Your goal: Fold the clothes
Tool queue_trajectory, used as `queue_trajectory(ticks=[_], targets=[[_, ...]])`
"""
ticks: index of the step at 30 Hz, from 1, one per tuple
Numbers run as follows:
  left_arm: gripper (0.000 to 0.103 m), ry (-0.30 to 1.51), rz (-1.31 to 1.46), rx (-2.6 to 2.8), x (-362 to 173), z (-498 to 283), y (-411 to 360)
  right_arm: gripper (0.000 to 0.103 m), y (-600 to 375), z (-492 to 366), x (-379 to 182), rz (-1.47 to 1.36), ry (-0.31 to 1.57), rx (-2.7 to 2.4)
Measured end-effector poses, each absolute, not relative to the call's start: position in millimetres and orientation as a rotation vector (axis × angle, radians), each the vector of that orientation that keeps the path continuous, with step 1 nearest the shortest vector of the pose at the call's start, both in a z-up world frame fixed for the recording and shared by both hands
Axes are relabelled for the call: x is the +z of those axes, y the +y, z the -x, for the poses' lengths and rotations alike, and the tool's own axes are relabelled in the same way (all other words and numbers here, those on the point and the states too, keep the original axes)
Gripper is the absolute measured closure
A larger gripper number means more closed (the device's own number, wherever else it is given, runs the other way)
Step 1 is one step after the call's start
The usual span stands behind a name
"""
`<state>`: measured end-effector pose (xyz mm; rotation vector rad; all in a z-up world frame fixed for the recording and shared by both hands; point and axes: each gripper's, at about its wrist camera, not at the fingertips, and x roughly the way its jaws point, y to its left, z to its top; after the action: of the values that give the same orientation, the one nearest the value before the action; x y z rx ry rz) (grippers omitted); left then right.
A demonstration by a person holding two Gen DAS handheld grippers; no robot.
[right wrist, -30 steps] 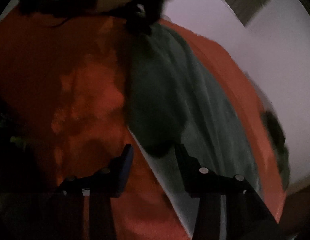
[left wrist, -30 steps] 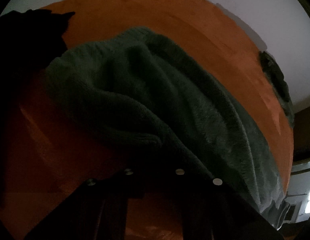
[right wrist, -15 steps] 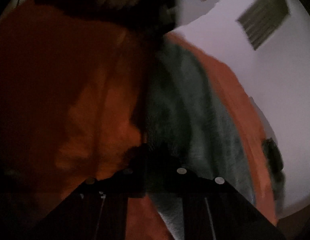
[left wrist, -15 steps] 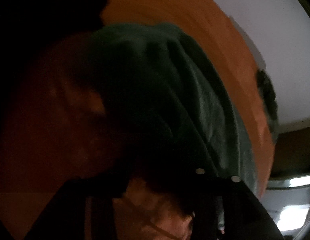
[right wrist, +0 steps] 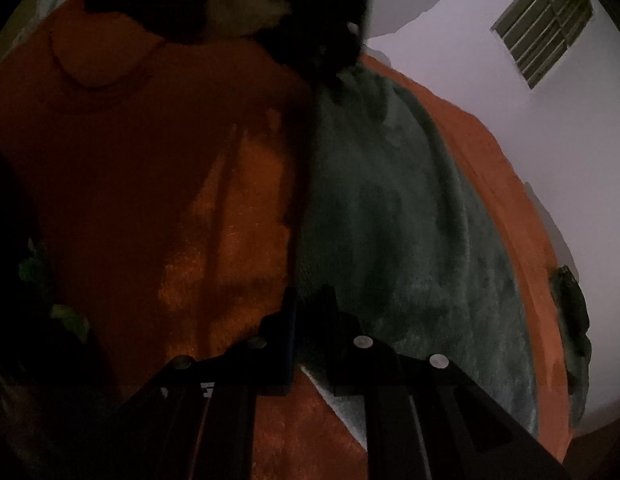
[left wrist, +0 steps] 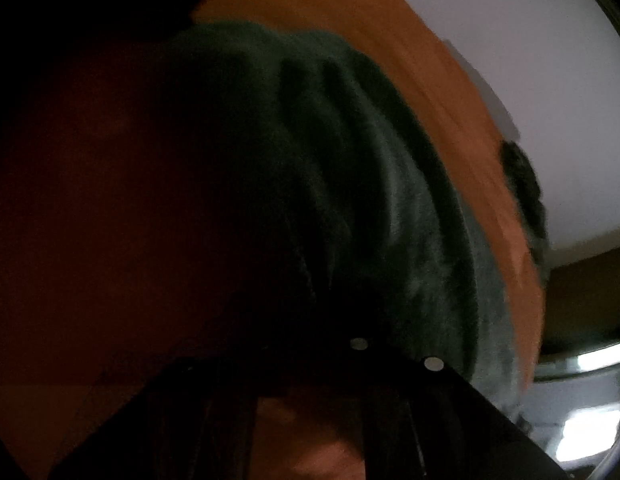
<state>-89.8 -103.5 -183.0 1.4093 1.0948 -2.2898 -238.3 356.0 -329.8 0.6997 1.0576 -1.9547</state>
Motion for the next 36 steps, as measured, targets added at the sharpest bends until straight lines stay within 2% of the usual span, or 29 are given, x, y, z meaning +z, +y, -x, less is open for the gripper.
queue_trajectory(ticks=[5, 6, 7, 9, 10, 14, 17, 18, 19, 21, 24, 26, 29, 32, 34, 36], targets=[[0.090, 1.038, -1.469, -2.336, -182.6, 75.6, -110.7, 0.092, 351.2, 257.5, -340.1, -0.758, 1.028, -1.948], [0.080, 1.045, -1.474, -2.345, -177.7, 76.3, -115.4, 0.091, 350.0, 261.5, -340.5, -0.762, 1.020, -1.945], [0.065, 1.048, -1.470, -2.333, -173.3, 77.0, -118.4, 0.091, 349.3, 266.3, -339.8, -0.771, 1.004, -1.942], [0.047, 1.048, -1.413, -2.274, -168.2, 79.0, -136.9, 0.090, 348.4, 276.2, -338.6, -0.789, 0.969, -1.936], [0.046, 1.090, -1.342, -2.240, -165.7, 76.9, -154.7, 0.090, 349.8, 280.2, -338.0, -0.801, 0.952, -1.935], [0.045, 1.213, -1.192, -2.207, -160.6, 76.0, -194.3, 0.090, 349.1, 293.5, -343.4, -0.823, 0.933, -1.930], [0.047, 1.314, -1.226, -2.185, -167.8, 88.2, -210.0, 0.089, 342.9, 295.0, -344.2, -0.817, 0.950, -1.928], [0.055, 1.341, -1.214, -2.190, -169.4, 97.4, -208.2, 0.089, 342.8, 293.6, -343.1, -0.819, 0.953, -1.931], [0.081, 1.309, -1.216, -2.187, -168.0, 104.7, -207.0, 0.089, 342.5, 293.2, -342.6, -0.821, 0.953, -1.933], [0.082, 1.257, -1.195, -2.176, -162.7, 109.6, -203.2, 0.089, 344.7, 291.4, -340.4, -0.830, 0.948, -1.939], [0.082, 1.281, -1.127, -2.156, -168.4, 76.7, -207.0, 0.089, 344.7, 294.0, -337.8, -0.843, 0.941, -1.945], [0.082, 1.363, -1.118, -2.113, -186.6, 59.2, -213.9, 0.089, 344.2, 298.2, -338.7, -0.857, 0.927, -1.944], [0.076, 1.574, -1.070, -2.067, -198.4, 53.1, -221.5, 0.089, 346.6, 301.5, -338.5, -0.882, 0.906, -1.942], [0.067, 1.518, -1.073, -2.109, -183.4, 60.4, -218.2, 0.086, 346.0, 303.4, -333.8, -0.883, 0.890, -1.933], [0.054, 1.469, -1.078, -2.162, -172.7, 69.3, -220.3, 0.083, 346.1, 303.7, -329.3, -0.875, 0.876, -1.922], [0.044, 1.466, -1.063, -2.188, -166.0, 75.2, -222.3, 0.081, 351.5, 303.8, -317.5, -0.860, 0.835, -1.929]])
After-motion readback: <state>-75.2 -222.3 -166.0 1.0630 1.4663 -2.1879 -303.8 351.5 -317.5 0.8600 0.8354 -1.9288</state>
